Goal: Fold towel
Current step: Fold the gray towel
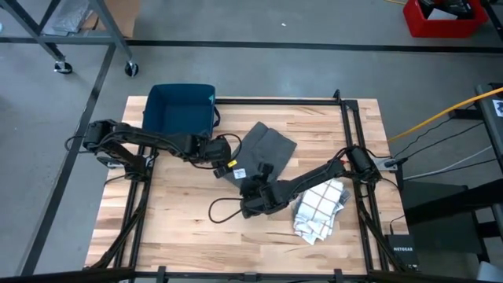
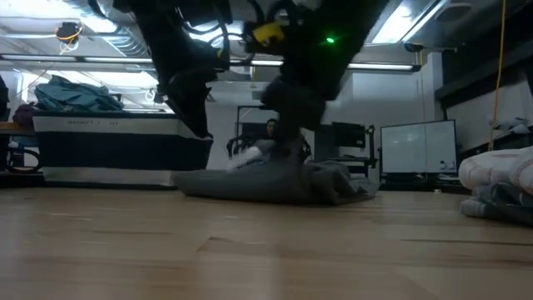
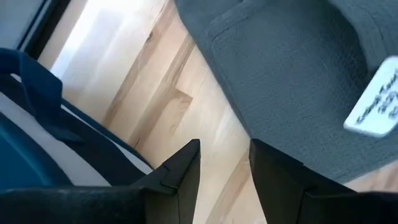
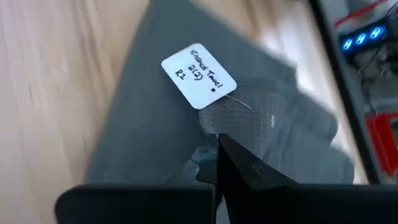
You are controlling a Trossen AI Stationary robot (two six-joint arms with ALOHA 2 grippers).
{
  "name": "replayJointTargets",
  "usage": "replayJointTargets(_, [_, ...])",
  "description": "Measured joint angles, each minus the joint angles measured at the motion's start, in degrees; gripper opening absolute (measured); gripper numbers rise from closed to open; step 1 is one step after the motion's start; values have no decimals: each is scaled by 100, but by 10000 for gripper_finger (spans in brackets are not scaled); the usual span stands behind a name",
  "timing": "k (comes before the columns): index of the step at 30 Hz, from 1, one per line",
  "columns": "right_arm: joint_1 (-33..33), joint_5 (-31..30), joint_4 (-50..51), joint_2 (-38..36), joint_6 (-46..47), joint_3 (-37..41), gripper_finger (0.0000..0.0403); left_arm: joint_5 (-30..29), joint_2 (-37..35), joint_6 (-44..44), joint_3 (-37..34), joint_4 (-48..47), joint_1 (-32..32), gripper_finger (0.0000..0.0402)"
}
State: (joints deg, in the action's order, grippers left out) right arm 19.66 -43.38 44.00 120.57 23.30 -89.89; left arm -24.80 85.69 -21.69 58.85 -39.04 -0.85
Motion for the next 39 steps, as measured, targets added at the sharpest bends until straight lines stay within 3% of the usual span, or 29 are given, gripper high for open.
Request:
replayJointTargets(6, [6,309,1228,0,781,0,11,1,-11,2,0,11,120,129])
replayJointTargets(10, [4,408,1630,0,797,0,16,7,-11,79,0,14,202,129])
replayJointTargets(22, [-105,999,1610,0,777,0,69,21,-11,692,0,219,364,129])
replayJointTargets(33, [-248,951,1613,0,781,2,183,386,-9,2004,0,1019,362,129])
replayJointTargets(39, [-247,1041,1217,0,761,-26,190,637,-9,1710,0,1020,390,129])
